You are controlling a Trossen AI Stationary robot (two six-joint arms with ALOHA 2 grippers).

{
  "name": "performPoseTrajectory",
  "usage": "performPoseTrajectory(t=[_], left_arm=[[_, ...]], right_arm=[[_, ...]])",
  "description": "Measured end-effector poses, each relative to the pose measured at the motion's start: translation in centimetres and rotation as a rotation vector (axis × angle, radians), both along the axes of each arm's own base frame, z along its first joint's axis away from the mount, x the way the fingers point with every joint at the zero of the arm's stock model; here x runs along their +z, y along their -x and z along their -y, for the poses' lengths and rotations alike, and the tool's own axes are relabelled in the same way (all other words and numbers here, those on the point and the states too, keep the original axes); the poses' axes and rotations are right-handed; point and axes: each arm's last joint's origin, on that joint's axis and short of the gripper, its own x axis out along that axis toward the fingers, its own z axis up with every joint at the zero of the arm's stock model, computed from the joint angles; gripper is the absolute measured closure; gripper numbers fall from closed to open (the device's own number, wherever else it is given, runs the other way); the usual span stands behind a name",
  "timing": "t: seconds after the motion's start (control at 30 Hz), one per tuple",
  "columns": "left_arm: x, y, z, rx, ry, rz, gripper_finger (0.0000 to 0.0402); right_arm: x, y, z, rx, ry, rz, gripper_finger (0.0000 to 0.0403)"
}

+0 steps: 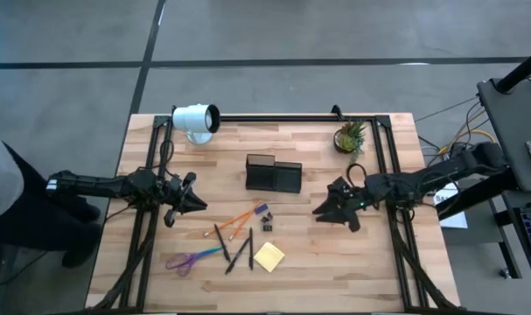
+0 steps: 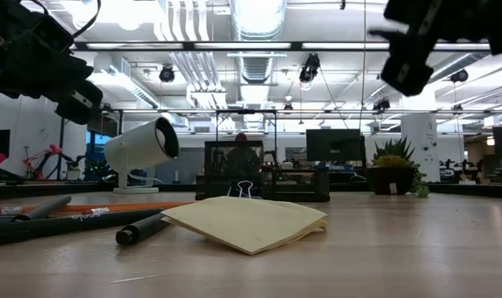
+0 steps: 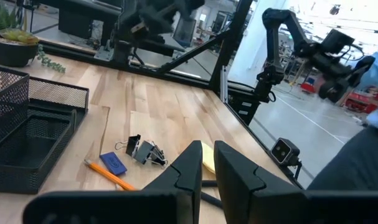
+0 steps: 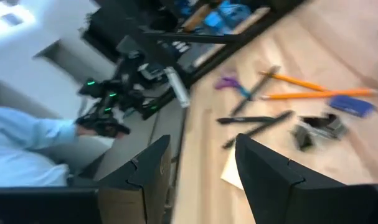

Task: Pick and place office supplies into organizer
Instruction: Put the top black binder clip into the black desk organizer

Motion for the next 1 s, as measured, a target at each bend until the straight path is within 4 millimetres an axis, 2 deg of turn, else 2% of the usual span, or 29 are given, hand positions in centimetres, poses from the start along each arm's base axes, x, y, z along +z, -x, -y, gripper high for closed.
performPoseTrajectory(t=[0.13, 0.27, 0.4, 0.5, 0.63, 0.8, 1.0], left_arm=[[0.0, 0.0, 0.0, -0.001, -0.008, 0.000, 0.0375], [0.1, 0.0, 0.0, 0.001, -0.013, 0.009, 0.0375], [1.2, -0.1, -0.1, 0.029, 0.055, 0.112, 0.0375], [2.5, 0.0, -0.1, 0.025, 0.133, 0.225, 0.0375], [4.0, 0.3, -0.1, 0.013, 0.166, 0.379, 0.0375], [5.4, 1.0, -0.1, 0.001, 0.178, 0.543, 0.0375], [6.3, 1.5, -0.2, 0.001, 0.187, 0.643, 0.0375]], right_arm=[[1.0, -0.1, 0.0, 0.006, 0.030, -0.039, 0.0236], [3.1, -0.5, -0.1, 0.002, -0.016, -0.001, 0.0236], [5.2, -1.0, -0.3, 0.000, -0.067, 0.037, 0.0236], [6.3, -1.7, -0.3, -0.039, -0.017, 0.065, 0.0236], [4.9, -3.8, 0.0, -0.145, 0.148, -0.101, 0.0236], [2.5, -7.4, 0.0, -0.203, 0.175, -0.304, 0.0236], [0.3, -11.9, -0.8, -0.199, 0.217, -0.520, 0.0236]])
